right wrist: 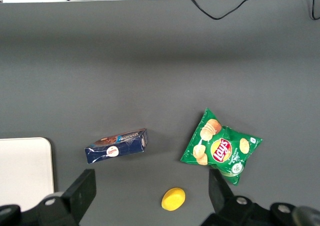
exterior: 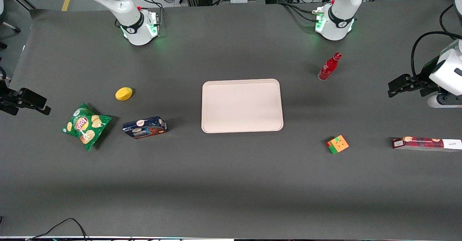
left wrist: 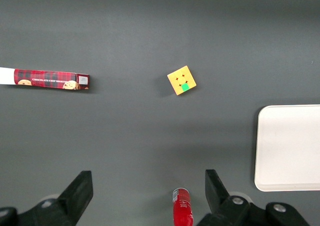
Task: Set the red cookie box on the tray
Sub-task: 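Move the left gripper toward the long red plaid cookie box, then lower the open left gripper over the cookie box's middle, then close the left gripper on the red cookie box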
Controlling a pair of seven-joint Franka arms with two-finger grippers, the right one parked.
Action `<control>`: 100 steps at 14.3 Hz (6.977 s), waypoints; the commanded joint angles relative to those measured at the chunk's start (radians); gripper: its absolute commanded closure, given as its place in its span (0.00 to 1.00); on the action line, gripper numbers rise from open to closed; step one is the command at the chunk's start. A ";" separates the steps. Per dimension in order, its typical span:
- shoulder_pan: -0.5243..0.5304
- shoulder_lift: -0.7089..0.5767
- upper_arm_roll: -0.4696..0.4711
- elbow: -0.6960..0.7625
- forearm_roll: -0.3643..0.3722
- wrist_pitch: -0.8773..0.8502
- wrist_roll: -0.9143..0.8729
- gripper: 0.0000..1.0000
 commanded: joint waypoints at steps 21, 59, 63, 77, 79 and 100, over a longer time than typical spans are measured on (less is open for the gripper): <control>0.077 0.087 0.129 0.028 0.060 -0.013 0.365 0.00; 0.180 0.556 0.320 0.057 -0.146 0.525 2.241 0.00; 0.187 0.602 0.320 0.091 -0.152 0.527 2.272 0.00; 0.187 0.676 0.315 0.097 -0.203 0.594 2.275 0.00; 0.187 0.682 0.315 0.096 -0.209 0.594 2.277 0.00; 0.173 0.665 0.315 0.278 -0.241 0.472 2.196 0.91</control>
